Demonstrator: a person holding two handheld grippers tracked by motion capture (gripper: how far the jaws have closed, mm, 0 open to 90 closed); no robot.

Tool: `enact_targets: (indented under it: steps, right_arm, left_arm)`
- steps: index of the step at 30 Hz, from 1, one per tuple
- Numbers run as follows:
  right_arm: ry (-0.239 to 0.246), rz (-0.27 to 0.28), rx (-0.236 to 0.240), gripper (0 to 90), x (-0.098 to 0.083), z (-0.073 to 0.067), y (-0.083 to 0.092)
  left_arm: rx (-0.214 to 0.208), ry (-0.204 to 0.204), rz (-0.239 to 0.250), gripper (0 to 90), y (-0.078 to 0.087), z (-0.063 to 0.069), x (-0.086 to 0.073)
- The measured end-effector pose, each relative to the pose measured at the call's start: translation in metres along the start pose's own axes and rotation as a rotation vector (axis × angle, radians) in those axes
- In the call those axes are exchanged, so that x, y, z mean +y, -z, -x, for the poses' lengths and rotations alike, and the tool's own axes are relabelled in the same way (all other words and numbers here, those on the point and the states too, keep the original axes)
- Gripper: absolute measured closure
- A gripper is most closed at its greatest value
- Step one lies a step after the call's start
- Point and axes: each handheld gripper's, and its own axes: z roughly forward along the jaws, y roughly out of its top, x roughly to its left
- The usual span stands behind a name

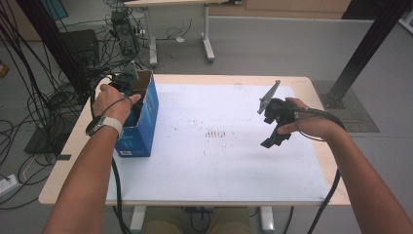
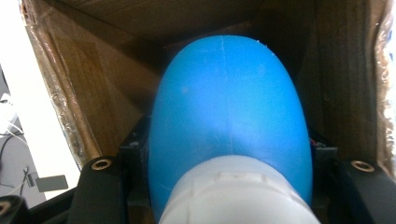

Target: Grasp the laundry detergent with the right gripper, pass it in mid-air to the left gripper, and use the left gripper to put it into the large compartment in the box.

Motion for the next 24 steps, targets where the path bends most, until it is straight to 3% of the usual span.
enact_targets:
  steps: [24]
  right_arm:
    - [-0.006, 0.006, -0.004, 6.7, -0.0043, -0.0005, 0.0020]
  left_arm:
    - [0.004, 0.004, 0.005, 37.8, -0.0004, 0.0003, -0.0005]
